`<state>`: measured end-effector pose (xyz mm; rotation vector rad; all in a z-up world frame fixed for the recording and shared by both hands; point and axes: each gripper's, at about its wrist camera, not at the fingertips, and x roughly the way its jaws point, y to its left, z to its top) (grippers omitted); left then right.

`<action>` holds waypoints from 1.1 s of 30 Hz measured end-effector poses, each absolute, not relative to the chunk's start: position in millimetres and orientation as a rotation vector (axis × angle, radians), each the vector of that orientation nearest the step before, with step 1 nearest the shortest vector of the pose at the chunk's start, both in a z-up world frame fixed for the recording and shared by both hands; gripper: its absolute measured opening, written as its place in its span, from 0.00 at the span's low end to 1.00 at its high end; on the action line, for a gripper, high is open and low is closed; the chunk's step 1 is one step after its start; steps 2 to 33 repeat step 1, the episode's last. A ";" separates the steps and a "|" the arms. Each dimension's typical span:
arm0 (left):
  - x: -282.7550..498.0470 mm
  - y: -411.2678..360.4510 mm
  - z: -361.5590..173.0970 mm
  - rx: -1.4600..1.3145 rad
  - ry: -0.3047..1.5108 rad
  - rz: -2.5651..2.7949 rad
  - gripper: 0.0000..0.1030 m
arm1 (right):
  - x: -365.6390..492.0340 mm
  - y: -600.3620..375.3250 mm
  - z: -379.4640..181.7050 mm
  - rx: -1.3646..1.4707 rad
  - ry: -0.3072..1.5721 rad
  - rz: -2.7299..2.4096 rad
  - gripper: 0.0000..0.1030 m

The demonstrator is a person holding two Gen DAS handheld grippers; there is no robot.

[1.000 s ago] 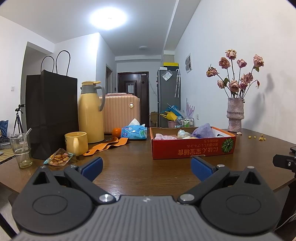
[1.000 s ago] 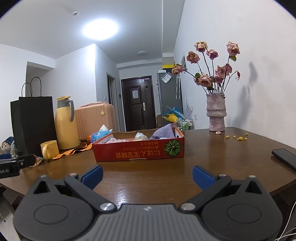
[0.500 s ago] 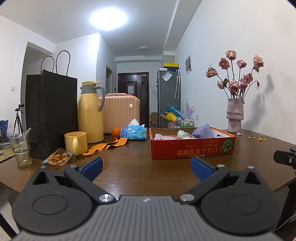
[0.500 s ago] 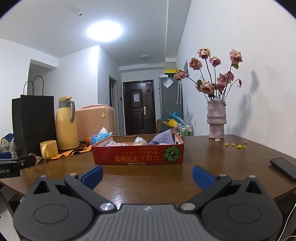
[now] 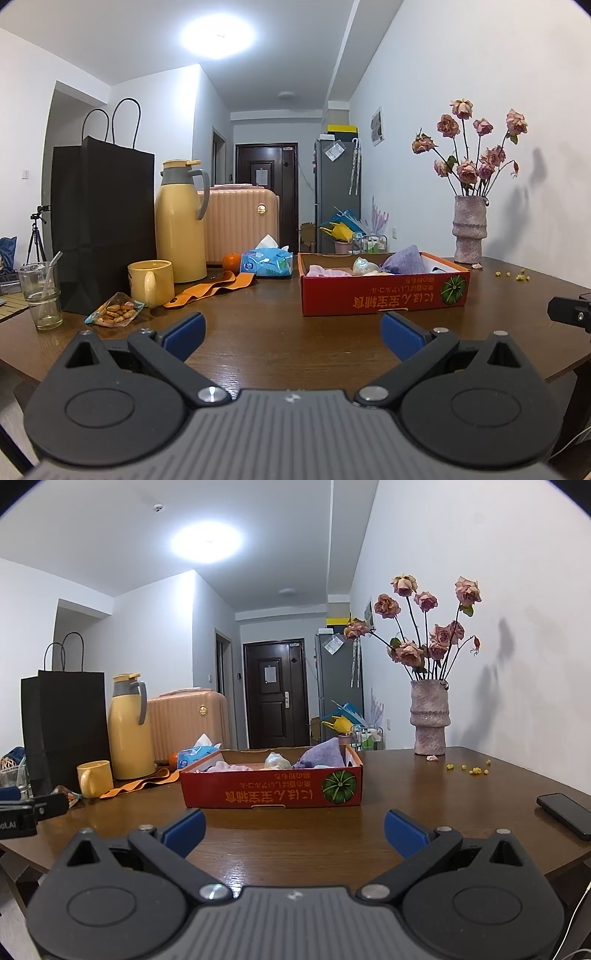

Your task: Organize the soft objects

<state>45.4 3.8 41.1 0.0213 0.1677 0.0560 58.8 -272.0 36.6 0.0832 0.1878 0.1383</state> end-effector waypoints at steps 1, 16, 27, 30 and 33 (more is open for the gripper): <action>45.5 3.8 40.5 0.022 0.171 0.057 1.00 | 58.6 -271.9 36.5 0.082 0.186 0.138 1.00; 45.5 3.8 40.5 0.022 0.171 0.057 1.00 | 58.6 -271.9 36.5 0.082 0.186 0.138 1.00; 45.5 3.8 40.5 0.022 0.171 0.057 1.00 | 58.6 -271.9 36.5 0.082 0.186 0.138 1.00; 45.5 3.8 40.5 0.022 0.171 0.057 1.00 | 58.6 -271.9 36.5 0.082 0.186 0.138 1.00; 45.5 3.8 40.5 0.022 0.171 0.057 1.00 | 58.6 -271.9 36.5 0.082 0.186 0.138 1.00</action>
